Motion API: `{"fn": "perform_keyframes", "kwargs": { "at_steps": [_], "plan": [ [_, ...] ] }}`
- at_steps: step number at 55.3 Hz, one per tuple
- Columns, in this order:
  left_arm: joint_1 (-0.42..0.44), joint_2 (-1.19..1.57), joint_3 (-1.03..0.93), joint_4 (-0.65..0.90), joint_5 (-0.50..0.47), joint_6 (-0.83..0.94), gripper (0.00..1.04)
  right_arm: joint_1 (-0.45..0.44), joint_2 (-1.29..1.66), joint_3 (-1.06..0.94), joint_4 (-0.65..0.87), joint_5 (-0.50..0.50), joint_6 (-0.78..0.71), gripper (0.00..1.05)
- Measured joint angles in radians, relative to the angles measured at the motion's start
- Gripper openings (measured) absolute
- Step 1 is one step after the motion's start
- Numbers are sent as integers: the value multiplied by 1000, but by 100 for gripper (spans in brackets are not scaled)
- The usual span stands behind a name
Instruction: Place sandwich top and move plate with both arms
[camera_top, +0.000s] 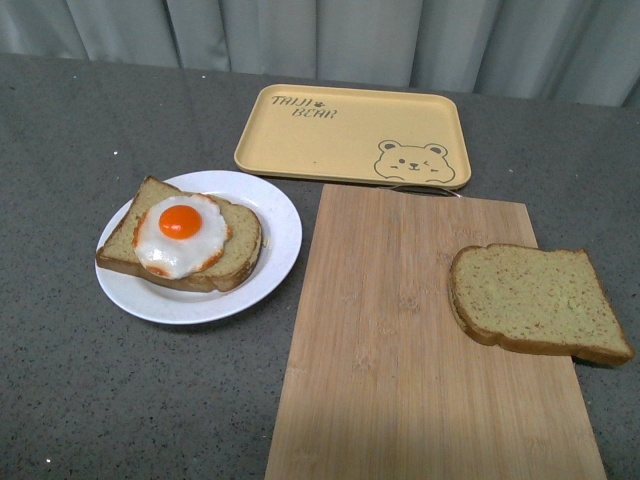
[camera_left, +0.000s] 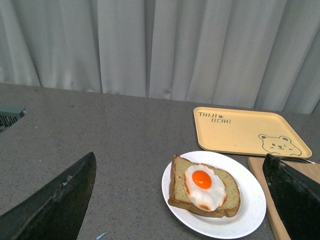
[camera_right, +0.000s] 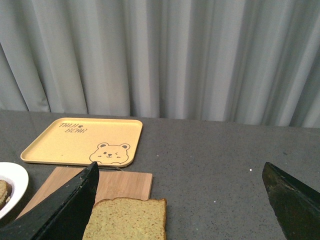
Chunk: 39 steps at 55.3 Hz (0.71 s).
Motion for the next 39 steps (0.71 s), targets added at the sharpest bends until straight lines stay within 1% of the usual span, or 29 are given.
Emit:
{"fn": "perform_keyframes", "kwargs": {
  "at_steps": [21, 23, 26, 27, 29, 31, 33, 35, 39],
  "plan": [
    [0, 0, 0, 0, 0, 0, 98, 0, 0, 0, 0, 0, 0, 95],
    [0, 0, 0, 0, 0, 0, 98, 10, 3, -1, 11, 35, -18, 95],
    [0, 0, 0, 0, 0, 0, 98, 60, 46, -1, 105, 243, -127, 95],
    [0, 0, 0, 0, 0, 0, 98, 66, 78, -1, 142, 311, -190, 95],
    [0, 0, 0, 0, -1, 0, 98, 47, 141, 0, 181, 338, -237, 95],
    [0, 0, 0, 0, 0, 0, 98, 13, 225, 0, 222, 312, -253, 95],
    [0, 0, 0, 0, 0, 0, 98, -29, 325, 4, 273, 262, -253, 95],
    [0, 0, 0, 0, 0, 0, 98, -92, 489, 25, 351, 174, -232, 95],
    [0, 0, 0, 0, 0, 0, 98, -151, 687, 74, 419, 73, -188, 95]
  ]
}}
